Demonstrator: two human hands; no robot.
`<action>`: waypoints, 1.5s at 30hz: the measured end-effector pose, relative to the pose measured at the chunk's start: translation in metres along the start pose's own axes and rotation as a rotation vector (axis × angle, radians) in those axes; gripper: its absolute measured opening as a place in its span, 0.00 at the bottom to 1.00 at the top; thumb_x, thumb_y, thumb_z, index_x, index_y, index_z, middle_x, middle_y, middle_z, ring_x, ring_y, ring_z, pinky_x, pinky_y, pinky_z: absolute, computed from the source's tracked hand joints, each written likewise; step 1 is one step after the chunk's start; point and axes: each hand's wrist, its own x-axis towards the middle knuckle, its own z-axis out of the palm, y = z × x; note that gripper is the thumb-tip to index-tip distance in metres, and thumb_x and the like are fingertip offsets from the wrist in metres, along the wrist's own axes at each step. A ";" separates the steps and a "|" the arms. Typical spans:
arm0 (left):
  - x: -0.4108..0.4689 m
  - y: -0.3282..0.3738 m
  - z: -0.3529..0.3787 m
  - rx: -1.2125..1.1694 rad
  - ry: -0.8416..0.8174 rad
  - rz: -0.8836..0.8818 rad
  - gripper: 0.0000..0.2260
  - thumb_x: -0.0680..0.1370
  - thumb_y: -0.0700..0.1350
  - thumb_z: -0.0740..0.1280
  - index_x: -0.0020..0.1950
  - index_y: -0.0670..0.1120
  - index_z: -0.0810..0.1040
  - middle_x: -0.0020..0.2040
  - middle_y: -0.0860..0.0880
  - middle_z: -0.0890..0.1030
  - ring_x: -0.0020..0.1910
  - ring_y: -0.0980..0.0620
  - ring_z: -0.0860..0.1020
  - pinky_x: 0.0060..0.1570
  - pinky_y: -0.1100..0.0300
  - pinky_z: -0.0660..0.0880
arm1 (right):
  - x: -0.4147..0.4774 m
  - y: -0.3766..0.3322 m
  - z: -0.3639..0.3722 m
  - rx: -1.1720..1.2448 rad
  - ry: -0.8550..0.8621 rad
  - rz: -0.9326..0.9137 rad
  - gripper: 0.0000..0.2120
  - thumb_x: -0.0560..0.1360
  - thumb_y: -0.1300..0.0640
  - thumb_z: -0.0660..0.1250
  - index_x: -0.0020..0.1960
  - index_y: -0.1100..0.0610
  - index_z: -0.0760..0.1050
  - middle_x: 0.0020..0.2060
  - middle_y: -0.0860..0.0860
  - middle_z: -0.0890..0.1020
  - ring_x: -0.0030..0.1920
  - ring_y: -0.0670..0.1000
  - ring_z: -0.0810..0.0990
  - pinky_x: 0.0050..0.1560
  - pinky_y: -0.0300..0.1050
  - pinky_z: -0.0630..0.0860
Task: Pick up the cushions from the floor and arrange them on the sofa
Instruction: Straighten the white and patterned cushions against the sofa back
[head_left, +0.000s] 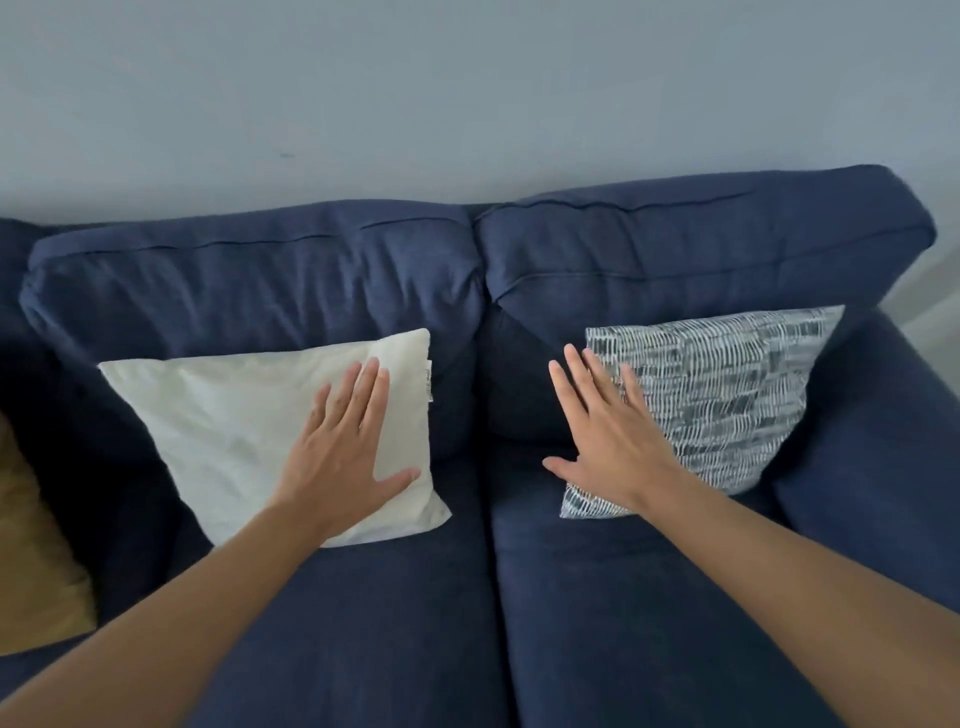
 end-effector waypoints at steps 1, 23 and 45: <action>0.005 0.021 -0.003 0.004 0.001 0.005 0.49 0.73 0.70 0.56 0.82 0.37 0.51 0.83 0.40 0.54 0.83 0.41 0.51 0.78 0.39 0.55 | -0.008 0.018 0.000 0.008 -0.003 -0.005 0.54 0.73 0.34 0.67 0.82 0.59 0.41 0.82 0.60 0.43 0.82 0.59 0.42 0.79 0.66 0.46; 0.041 0.278 -0.035 -0.095 0.006 0.072 0.50 0.74 0.72 0.58 0.83 0.40 0.49 0.84 0.43 0.50 0.83 0.44 0.48 0.79 0.42 0.52 | -0.119 0.185 0.011 0.062 -0.044 -0.048 0.54 0.75 0.31 0.61 0.80 0.58 0.32 0.80 0.58 0.33 0.80 0.58 0.34 0.78 0.63 0.39; 0.124 0.369 0.020 0.099 -0.055 0.014 0.51 0.75 0.71 0.59 0.83 0.39 0.44 0.83 0.39 0.41 0.82 0.41 0.39 0.79 0.38 0.44 | -0.078 0.281 0.095 0.062 0.051 -0.146 0.56 0.73 0.28 0.61 0.82 0.59 0.38 0.82 0.60 0.41 0.81 0.61 0.41 0.78 0.67 0.47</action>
